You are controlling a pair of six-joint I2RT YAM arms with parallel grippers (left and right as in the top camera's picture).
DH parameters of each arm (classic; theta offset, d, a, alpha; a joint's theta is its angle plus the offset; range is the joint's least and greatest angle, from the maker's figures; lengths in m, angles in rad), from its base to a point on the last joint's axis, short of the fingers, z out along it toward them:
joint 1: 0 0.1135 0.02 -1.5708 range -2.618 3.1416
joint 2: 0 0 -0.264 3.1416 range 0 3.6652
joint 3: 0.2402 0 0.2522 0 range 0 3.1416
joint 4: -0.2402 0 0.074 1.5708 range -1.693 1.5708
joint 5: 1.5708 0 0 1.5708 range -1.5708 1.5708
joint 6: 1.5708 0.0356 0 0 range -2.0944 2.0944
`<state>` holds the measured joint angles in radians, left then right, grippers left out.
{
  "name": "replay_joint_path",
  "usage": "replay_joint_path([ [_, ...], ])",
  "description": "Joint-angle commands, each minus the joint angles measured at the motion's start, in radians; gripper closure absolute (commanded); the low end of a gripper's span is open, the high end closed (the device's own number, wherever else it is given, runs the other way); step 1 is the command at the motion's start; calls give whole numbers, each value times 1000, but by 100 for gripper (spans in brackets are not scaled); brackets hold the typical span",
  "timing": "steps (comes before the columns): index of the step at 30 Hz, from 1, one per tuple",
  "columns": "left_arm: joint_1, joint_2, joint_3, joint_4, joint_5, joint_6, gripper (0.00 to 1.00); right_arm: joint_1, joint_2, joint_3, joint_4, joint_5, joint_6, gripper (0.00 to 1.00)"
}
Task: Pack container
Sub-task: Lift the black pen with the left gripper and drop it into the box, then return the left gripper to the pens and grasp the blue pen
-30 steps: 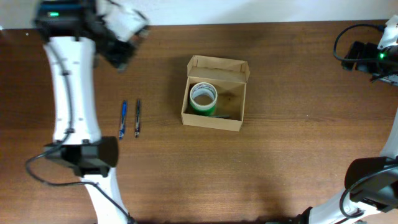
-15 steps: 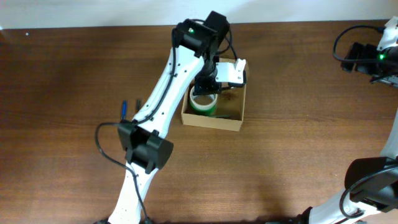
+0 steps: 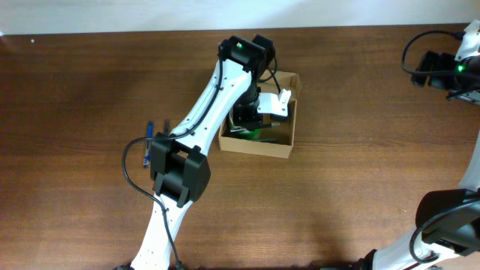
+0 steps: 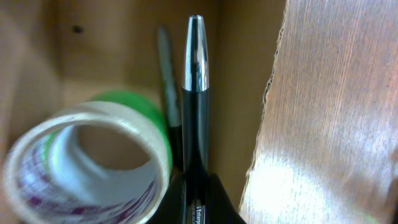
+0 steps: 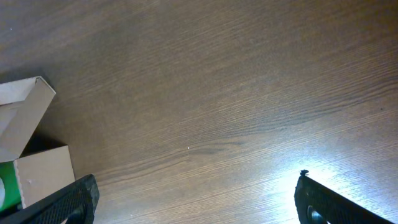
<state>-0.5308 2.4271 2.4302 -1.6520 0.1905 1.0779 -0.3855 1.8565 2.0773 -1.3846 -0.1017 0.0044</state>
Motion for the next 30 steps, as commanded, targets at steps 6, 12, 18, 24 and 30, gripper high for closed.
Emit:
replay_joint_path([
  [6,-1,11,-85,21,59,20,99,-1,3,0,0,1,12,1],
  [12,-15,11,-87,26,83,18,72,-1,3,0,-3,1,12,1],
  [18,-16,-33,-86,40,74,-32,21,-1,4,0,-4,1,12,1],
  [24,40,-279,-87,140,22,-203,16,-1,3,0,-4,1,12,1],
  [30,249,-620,-248,345,21,-415,0,-1,3,0,-15,1,12,1],
])
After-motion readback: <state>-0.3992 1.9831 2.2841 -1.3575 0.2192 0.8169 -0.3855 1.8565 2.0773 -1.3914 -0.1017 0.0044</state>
